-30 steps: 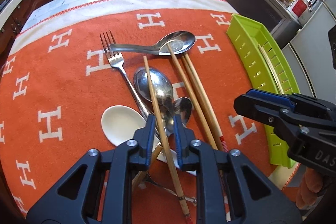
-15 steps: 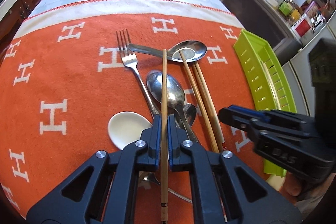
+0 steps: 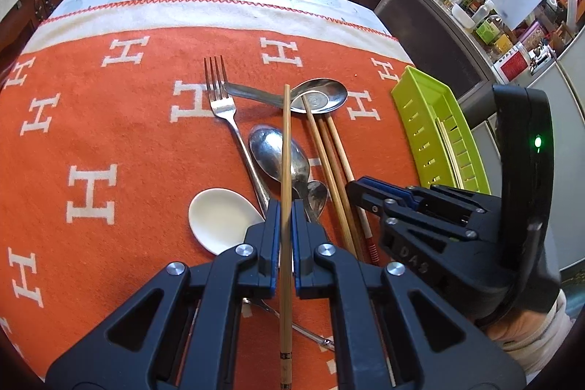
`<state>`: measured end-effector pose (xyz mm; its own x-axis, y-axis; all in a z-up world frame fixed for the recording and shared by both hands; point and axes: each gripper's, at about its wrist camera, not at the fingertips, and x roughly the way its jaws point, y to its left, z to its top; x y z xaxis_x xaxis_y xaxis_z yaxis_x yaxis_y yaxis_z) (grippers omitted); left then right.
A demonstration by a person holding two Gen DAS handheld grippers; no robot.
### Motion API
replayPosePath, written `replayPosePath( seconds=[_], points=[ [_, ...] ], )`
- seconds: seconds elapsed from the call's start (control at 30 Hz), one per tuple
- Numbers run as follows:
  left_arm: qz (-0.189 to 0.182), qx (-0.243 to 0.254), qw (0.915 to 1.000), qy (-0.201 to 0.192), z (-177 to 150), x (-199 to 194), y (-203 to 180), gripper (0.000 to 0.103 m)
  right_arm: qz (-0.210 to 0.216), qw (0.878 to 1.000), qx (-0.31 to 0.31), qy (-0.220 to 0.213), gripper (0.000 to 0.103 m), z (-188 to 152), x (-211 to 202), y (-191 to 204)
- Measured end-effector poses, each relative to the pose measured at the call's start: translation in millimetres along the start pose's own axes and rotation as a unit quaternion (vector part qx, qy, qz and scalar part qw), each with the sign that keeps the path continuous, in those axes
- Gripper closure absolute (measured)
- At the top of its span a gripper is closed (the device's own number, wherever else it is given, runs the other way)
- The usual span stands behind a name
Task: Organize utensils
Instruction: 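Grasp a wooden chopstick with the left tool while the right moves toward the pile, then carry chopsticks into the green tray with both tools and open both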
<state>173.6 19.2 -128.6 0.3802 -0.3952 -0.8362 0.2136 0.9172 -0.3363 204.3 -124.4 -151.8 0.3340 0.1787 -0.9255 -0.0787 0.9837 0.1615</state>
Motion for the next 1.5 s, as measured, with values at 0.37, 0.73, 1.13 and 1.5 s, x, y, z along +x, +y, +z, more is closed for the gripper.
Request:
replayPosePath(
  seconds=[0.37,0.73,1.13,1.5],
  points=[
    [0.015,0.001,0.9999,-0.002,0,-15,-8,0.100,0.037,0.997,0.068,0.009,0.098,-16,-14,-24],
    [-0.006,0.019,0.9998,0.000,-4,-43,-51,0.100,0.088,0.989,0.118,-0.024,0.098,-60,-78,-52],
    [-0.036,0.066,0.9971,0.011,8,-52,-145,0.100,0.091,0.983,0.139,-0.082,0.098,-86,-153,-102],
    [-0.053,0.089,0.9943,0.024,36,-19,-222,0.100,0.047,0.977,0.179,-0.107,0.098,-83,-176,-174]
  ],
)
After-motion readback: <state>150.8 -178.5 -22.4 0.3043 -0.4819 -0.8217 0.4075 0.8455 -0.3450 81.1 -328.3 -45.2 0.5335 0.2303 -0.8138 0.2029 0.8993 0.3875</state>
